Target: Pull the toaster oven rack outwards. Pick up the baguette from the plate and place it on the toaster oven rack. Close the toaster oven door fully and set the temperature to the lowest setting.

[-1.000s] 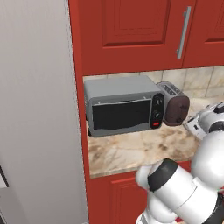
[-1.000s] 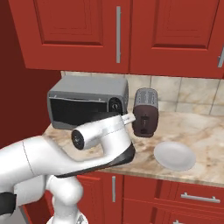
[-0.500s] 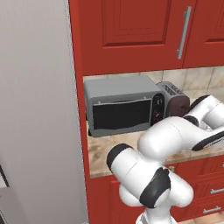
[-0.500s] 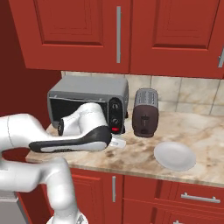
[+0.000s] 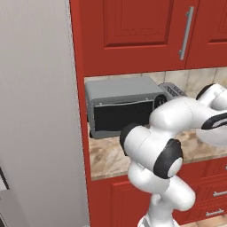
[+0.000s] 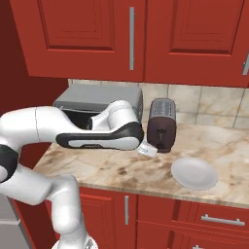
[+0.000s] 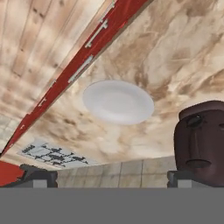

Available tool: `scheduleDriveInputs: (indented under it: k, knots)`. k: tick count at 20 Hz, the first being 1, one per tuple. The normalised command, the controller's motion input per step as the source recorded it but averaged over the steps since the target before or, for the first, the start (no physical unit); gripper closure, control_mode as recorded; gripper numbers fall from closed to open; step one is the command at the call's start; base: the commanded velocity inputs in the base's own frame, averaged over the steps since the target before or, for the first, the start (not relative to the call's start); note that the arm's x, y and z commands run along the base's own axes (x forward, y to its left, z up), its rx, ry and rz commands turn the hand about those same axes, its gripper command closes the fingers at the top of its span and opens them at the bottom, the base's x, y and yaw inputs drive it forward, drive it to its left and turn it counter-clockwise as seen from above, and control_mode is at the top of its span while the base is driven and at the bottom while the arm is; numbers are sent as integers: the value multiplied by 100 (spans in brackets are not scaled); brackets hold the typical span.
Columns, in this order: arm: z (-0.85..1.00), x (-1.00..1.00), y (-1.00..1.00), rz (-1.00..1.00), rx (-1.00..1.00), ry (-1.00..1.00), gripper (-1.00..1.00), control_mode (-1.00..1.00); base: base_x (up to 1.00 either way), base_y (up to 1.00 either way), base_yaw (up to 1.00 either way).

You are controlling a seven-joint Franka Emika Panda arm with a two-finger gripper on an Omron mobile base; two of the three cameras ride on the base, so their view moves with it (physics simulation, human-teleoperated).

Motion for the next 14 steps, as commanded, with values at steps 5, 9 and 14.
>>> scheduleDriveInputs:
  k: [5,9,14]
  knots:
    - [40,-25,-15,4,31,-16,-100,-100,0,0,0]
    - [83,-25,40,4,23,-2,-100,-100,0,0,0]
    - [91,-61,64,4,36,1,-100,-100,0,0,0]
